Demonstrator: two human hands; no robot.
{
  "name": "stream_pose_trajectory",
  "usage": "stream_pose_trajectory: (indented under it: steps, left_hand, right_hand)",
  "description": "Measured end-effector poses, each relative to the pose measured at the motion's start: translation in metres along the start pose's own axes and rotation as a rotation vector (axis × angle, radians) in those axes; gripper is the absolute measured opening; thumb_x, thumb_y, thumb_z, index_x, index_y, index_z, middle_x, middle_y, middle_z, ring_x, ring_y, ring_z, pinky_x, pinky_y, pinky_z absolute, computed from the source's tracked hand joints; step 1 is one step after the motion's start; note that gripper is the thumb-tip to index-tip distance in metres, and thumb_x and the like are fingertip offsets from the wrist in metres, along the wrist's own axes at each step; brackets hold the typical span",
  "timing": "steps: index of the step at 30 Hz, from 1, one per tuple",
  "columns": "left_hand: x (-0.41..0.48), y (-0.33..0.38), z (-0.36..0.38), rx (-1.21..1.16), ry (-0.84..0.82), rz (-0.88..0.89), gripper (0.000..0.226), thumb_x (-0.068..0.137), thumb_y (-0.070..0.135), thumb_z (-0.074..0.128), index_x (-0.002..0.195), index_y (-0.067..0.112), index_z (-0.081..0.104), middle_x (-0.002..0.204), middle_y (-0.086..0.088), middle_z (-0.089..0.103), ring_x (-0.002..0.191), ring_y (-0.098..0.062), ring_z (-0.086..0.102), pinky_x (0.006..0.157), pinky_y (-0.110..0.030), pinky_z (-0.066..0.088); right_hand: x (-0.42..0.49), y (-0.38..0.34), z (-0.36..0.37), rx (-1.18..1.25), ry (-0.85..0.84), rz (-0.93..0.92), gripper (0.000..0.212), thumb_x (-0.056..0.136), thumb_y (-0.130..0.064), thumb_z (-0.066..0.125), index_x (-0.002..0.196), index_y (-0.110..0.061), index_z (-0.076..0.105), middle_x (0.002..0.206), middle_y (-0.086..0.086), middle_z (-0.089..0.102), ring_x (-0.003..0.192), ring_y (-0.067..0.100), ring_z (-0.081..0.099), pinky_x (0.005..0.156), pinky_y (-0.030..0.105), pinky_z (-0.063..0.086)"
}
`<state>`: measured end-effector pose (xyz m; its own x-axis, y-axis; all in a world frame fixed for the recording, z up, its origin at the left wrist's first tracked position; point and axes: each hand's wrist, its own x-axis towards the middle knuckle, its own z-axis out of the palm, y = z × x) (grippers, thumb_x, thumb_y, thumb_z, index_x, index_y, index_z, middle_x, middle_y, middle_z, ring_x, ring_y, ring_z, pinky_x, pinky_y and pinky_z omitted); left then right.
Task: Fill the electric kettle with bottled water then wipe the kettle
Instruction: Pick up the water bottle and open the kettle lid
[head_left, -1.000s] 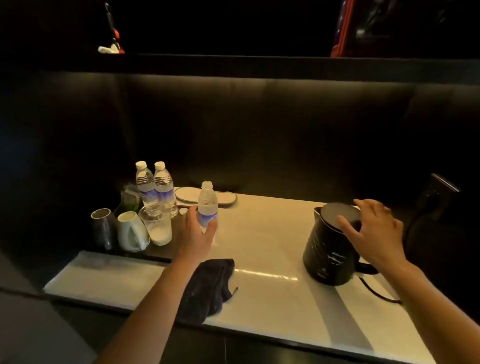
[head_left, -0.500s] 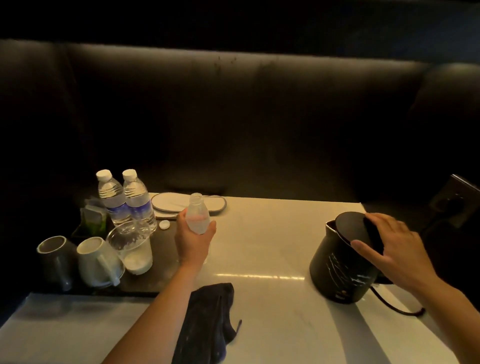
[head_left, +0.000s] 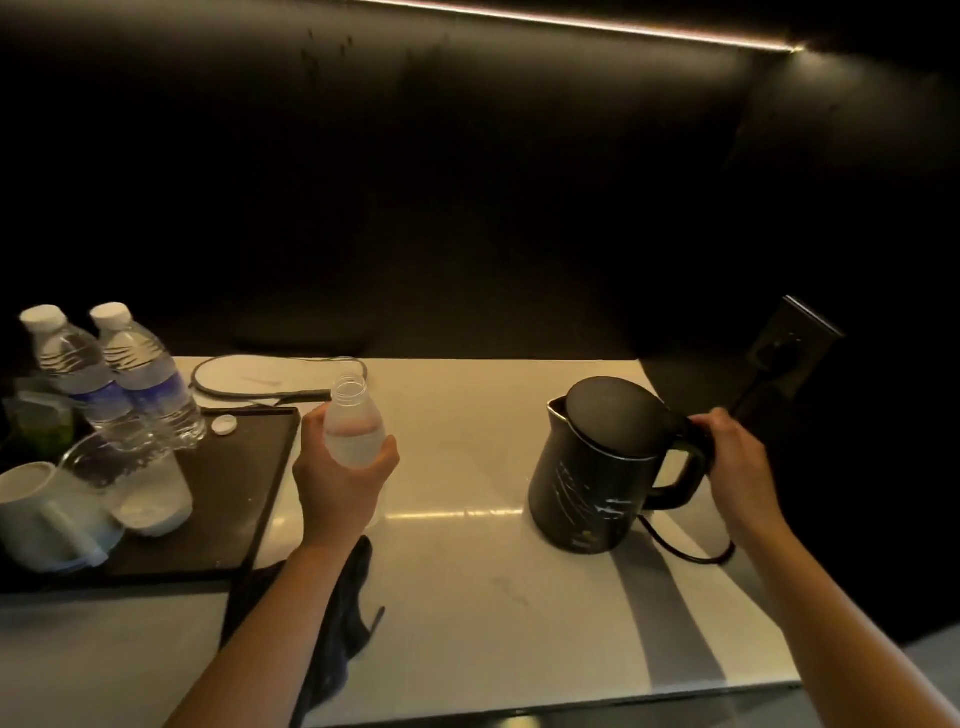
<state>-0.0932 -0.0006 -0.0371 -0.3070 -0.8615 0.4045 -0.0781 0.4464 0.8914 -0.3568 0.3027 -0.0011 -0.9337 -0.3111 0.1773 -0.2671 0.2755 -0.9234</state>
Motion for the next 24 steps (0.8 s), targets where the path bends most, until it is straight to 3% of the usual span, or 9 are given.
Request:
stream_pose_trajectory:
  steps: [3,5,8,10,19,22,24]
  left_hand:
    - [-0.024,0.015,0.017,-0.017,-0.016,0.003,0.068,0.071,0.021,0.087,0.128,0.021,0.049,0.114,0.002,0.059,0.092,-0.005,0.060,0.073,-0.003,0.045]
    - [-0.039,0.022,0.028,-0.039,-0.028,-0.004,0.068,0.070,0.020,0.088,0.126,0.021,0.050,0.110,0.003,0.060,0.093,0.004,0.060,0.072,-0.001,0.044]
    - [-0.060,0.031,0.046,-0.054,-0.033,-0.011,0.066,0.068,0.018,0.089,0.121,0.027,0.050,0.102,0.009,0.060,0.093,0.011,0.059,0.069,-0.001,0.045]
    - [-0.073,0.035,0.057,-0.046,-0.017,-0.010,0.066,0.066,0.017,0.090,0.117,0.033,0.050,0.100,0.018,0.059,0.091,0.013,0.059,0.066,-0.001,0.045]
    - [-0.100,0.043,0.081,0.020,0.030,-0.075,0.073,0.065,0.021,0.092,0.115,0.045,0.045,0.103,0.024,0.057,0.097,0.013,0.057,0.064,0.000,0.045]
    - [-0.105,0.041,0.083,0.005,0.047,-0.082,0.072,0.066,0.020,0.092,0.117,0.041,0.047,0.103,0.024,0.058,0.096,0.011,0.057,0.066,-0.001,0.045]
    - [-0.106,0.041,0.084,-0.003,0.063,-0.079,0.071,0.066,0.020,0.092,0.118,0.039,0.047,0.103,0.032,0.059,0.097,0.011,0.057,0.067,-0.001,0.045]
  right_hand:
    - [-0.001,0.017,0.000,0.072,-0.082,0.117,0.066,0.094,-0.073,0.030,0.079,-0.023,0.071,0.076,-0.010,0.072,0.072,-0.005,0.063,0.076,0.030,0.038]
    - [0.000,0.021,-0.002,0.228,-0.157,0.182,0.064,0.096,-0.069,0.038,0.072,-0.020,0.072,0.067,-0.004,0.069,0.066,0.006,0.065,0.077,0.033,0.042]
    - [0.006,0.022,-0.009,0.550,-0.298,0.262,0.046,0.096,-0.057,0.051,0.085,-0.019,0.074,0.070,0.001,0.062,0.066,0.013,0.059,0.076,0.033,0.043]
    - [0.012,0.024,-0.014,0.607,-0.377,0.274,0.044,0.098,-0.053,0.051,0.093,-0.014,0.071,0.074,0.002,0.061,0.069,0.014,0.057,0.079,0.033,0.042]
    - [0.032,0.024,-0.020,0.659,-0.548,0.288,0.044,0.096,-0.048,0.053,0.106,-0.007,0.063,0.085,0.007,0.060,0.073,0.015,0.058,0.081,0.031,0.043]
    - [0.032,0.017,-0.022,0.518,-0.568,0.198,0.044,0.101,-0.048,0.044,0.099,-0.007,0.062,0.078,0.005,0.058,0.077,0.019,0.055,0.090,0.037,0.039]
    - [0.033,0.009,-0.022,0.325,-0.510,0.066,0.044,0.106,-0.043,0.038,0.102,-0.008,0.065,0.086,0.002,0.066,0.090,0.021,0.059,0.101,0.046,0.037]
